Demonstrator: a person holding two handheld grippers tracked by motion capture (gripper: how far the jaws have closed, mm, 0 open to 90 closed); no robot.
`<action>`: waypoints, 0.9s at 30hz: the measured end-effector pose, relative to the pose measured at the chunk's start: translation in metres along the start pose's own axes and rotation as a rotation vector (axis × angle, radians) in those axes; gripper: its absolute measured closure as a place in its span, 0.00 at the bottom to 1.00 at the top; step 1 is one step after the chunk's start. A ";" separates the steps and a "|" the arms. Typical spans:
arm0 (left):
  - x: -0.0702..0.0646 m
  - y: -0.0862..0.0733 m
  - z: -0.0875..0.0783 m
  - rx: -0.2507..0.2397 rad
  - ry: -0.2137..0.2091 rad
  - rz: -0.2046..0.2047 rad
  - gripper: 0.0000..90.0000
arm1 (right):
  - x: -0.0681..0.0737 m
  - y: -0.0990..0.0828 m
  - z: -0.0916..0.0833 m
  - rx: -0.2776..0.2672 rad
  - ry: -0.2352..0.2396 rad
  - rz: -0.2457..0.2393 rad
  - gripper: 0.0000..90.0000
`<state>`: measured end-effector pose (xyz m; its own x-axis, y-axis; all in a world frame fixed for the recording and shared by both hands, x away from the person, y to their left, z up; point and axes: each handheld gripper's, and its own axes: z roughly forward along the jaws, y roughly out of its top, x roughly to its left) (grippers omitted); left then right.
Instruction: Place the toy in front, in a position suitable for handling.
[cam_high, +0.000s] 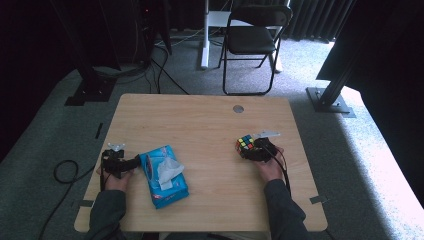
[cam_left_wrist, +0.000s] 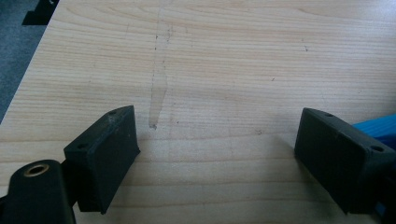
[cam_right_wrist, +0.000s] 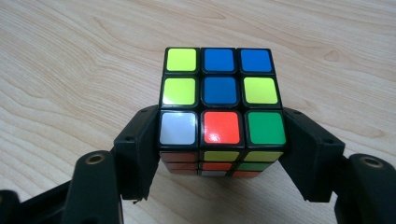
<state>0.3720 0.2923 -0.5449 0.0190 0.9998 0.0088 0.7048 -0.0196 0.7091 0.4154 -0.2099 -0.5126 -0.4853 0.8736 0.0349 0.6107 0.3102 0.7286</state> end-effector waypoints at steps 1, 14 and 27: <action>0.000 0.000 0.000 0.000 0.000 0.000 0.15 | 0.000 0.000 0.000 -0.001 0.000 -0.004 0.38; 0.000 0.000 0.000 0.000 0.000 0.000 0.15 | 0.010 0.003 -0.002 -0.012 0.001 -0.028 0.38; 0.000 0.000 0.000 0.000 0.000 0.000 0.15 | 0.026 0.006 0.000 -0.016 0.021 -0.070 0.38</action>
<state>0.3720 0.2923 -0.5449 0.0191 0.9998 0.0090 0.7049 -0.0199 0.7090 0.4063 -0.1851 -0.5077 -0.5395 0.8420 -0.0022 0.5651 0.3639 0.7404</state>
